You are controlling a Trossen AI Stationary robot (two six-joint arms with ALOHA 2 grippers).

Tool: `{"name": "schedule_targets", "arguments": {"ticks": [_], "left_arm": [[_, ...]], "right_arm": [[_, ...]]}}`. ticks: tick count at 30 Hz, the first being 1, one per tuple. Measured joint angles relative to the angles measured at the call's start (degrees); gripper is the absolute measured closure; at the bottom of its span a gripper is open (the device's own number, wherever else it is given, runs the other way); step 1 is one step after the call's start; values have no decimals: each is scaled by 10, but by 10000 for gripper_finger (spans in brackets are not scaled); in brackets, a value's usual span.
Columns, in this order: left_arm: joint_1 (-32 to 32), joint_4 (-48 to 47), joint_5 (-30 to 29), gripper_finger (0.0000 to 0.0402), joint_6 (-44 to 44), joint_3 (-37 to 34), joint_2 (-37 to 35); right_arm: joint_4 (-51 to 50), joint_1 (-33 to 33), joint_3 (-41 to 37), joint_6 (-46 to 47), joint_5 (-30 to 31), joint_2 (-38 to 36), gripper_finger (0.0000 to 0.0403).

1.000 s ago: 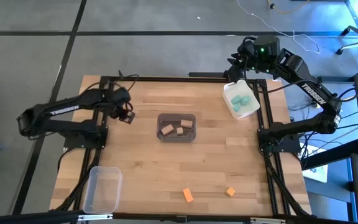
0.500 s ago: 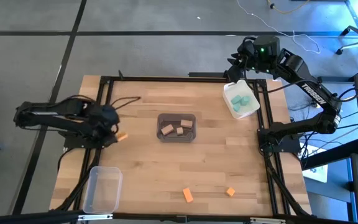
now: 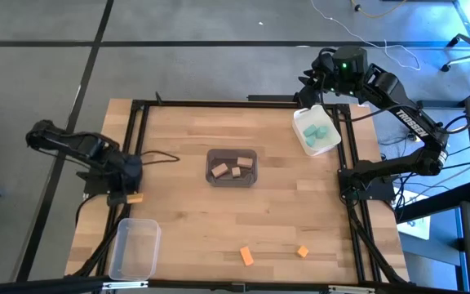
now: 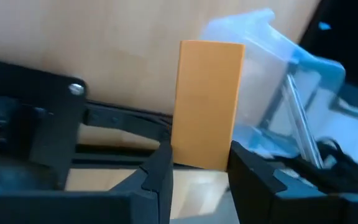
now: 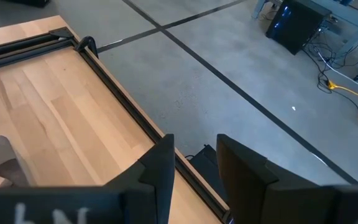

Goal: Sort & place blocks by color
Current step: Put the top yellow block into the transparent bin

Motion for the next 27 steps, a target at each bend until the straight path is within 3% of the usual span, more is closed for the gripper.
{"name": "schedule_targets", "arguments": {"ticks": [7,17,23,27], "left_arm": [[-74,107,52,289,-34,0,34],[-247,188,50,289,-113,0,129],[-333,288,-30,289,-166,0,193],[-370,305,-90,289,-198,0,246]], "right_arm": [[0,0,0,1,0,0,283],[0,0,0,3,0,0,283],[0,0,0,3,0,0,283],[0,0,0,3,0,0,283]]}}
